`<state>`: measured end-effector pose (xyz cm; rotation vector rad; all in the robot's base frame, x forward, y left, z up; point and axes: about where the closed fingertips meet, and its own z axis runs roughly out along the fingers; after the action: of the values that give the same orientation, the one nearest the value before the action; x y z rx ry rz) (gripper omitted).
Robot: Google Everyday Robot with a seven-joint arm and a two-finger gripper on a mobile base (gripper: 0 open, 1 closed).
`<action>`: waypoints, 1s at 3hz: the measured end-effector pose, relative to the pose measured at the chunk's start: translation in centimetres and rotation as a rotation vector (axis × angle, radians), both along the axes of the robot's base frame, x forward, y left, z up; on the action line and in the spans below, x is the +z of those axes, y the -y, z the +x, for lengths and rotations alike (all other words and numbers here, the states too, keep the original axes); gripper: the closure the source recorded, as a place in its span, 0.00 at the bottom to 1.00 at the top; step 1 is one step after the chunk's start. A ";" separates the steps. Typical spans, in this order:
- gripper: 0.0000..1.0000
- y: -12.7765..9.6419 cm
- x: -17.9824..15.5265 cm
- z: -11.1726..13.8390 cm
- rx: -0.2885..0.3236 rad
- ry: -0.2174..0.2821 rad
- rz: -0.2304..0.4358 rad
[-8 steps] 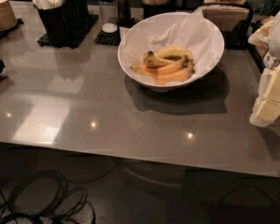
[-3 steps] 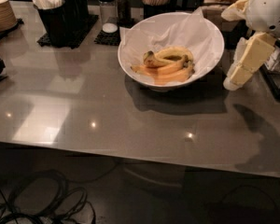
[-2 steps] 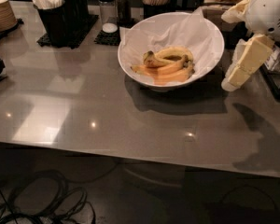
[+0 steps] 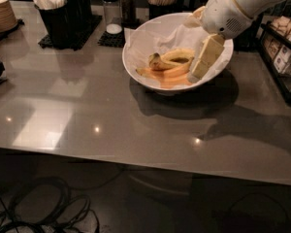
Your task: Pick banana from white bowl
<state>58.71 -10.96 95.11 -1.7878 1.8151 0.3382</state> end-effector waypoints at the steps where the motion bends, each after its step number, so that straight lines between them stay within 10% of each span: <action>1: 0.00 -0.2 -0.1 0.2 0.002 -0.001 0.002; 3: 0.00 -2.0 -2.4 3.8 0.007 0.001 0.114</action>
Offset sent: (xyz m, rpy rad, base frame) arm 0.0348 0.0054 -0.0240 0.1657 -0.0248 -0.0488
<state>62.46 -8.99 92.72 -1.7164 1.7529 0.4345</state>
